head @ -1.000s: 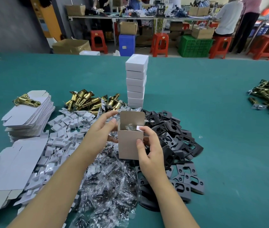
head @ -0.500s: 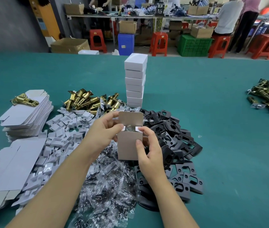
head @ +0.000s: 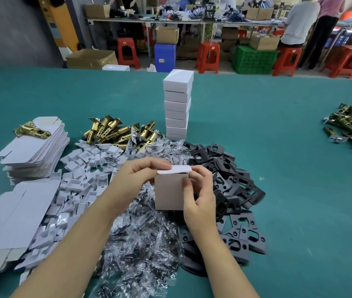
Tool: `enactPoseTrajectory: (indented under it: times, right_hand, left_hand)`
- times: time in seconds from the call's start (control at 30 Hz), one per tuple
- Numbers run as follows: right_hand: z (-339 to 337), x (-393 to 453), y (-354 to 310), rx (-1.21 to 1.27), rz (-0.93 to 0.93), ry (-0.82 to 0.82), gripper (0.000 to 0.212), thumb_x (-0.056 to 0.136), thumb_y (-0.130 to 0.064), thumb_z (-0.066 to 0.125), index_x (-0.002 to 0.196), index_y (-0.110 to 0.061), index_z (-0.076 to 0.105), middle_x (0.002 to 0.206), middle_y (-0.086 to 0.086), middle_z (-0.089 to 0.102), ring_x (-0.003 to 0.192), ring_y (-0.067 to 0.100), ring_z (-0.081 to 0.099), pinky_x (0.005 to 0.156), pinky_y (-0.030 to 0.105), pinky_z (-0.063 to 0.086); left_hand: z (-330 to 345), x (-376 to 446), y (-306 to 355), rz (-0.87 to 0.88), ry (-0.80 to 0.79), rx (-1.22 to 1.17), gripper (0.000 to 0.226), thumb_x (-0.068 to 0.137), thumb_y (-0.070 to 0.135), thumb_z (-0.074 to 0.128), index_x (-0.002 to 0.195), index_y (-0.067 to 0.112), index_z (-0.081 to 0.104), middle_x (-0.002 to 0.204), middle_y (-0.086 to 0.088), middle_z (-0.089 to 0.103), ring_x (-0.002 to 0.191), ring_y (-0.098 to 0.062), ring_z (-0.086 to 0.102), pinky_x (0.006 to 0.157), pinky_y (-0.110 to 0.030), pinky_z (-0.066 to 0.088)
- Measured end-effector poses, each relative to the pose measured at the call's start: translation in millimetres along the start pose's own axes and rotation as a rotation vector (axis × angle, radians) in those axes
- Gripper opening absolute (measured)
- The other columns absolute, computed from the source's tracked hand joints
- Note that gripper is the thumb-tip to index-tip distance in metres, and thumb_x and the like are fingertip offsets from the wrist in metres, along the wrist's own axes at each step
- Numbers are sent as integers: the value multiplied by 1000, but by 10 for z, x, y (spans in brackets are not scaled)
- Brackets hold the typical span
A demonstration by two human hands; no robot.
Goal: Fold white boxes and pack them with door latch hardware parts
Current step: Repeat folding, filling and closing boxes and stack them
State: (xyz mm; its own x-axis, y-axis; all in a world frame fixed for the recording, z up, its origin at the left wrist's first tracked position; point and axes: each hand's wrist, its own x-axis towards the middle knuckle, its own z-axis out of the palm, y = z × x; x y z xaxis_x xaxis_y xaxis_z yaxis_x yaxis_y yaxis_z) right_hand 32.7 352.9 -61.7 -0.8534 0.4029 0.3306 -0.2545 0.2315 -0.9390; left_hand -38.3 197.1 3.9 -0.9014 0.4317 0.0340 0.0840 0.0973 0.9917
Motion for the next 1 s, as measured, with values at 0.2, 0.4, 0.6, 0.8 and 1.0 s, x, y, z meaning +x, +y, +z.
enactPoseTrajectory:
  times: [0.2, 0.4, 0.6, 0.8, 1.0]
  right_hand:
    - [-12, -18, 7, -9, 1, 19, 31, 102, -49, 39, 129, -55, 53, 123, -21, 67, 109, 11, 65, 78, 26, 55]
    - [-22, -23, -17, -31, -15, -3, 34, 100, -57, 40, 130, -52, 56, 128, -19, 65, 116, 11, 62, 84, 28, 56]
    - [-15, -24, -16, -42, -20, 1, 35, 98, -60, 46, 132, -67, 44, 116, -26, 63, 105, 6, 65, 74, 13, 51]
    - [-14, -18, -18, -28, -6, -5, 39, 93, -76, 43, 131, -67, 44, 118, -30, 62, 105, 3, 66, 73, 17, 55]
    - [-1, -21, 25, -6, 10, -43, 42, 97, -56, 53, 139, -52, 47, 123, -32, 64, 111, 0, 65, 76, 14, 55]
  left_hand:
    - [29, -56, -43, 71, 29, 141, 10, 92, 23, 74, 84, 27, 78, 106, 12, 75, 96, -37, 63, 80, -43, 54]
    - [29, -68, -49, 125, 12, 313, 12, 86, 41, 74, 98, 45, 73, 94, 24, 71, 77, -5, 64, 60, -23, 51]
    - [20, -65, -39, 235, -38, 618, 40, 97, 33, 61, 136, 38, 60, 125, 44, 49, 118, 26, 42, 95, -4, 37]
    - [19, -79, -25, 312, -74, 636, 46, 91, 41, 57, 137, 35, 60, 133, 41, 49, 130, 18, 43, 107, -5, 33]
    - [-22, -89, -14, 332, -65, 619, 41, 91, 36, 62, 132, 41, 60, 128, 41, 52, 125, 19, 46, 100, -2, 37]
